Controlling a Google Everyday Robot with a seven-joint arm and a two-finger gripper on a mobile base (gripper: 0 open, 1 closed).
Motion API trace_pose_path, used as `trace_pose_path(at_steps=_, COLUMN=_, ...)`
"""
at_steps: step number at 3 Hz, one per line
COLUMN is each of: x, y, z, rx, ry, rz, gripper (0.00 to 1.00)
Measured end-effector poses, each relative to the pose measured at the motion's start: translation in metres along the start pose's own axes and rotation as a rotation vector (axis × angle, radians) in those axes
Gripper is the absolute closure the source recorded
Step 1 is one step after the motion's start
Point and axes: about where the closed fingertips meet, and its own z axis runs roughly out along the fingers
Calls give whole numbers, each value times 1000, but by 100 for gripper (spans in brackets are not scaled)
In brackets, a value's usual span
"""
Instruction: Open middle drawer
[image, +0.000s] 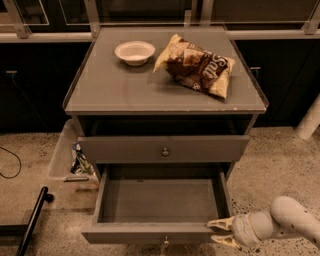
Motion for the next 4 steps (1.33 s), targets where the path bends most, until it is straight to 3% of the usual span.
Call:
trace_pose_path(at_steps=1, x=0, y=0, z=-1, rx=1, ry=0, rz=-1, gripper=100)
trace_pose_path(at_steps=2, x=0, y=0, z=-2, rx=1, ry=0, rz=-1, gripper=84)
trace_pose_path(at_steps=4, x=0, y=0, z=-1, rx=1, ry=0, rz=-1, gripper=37)
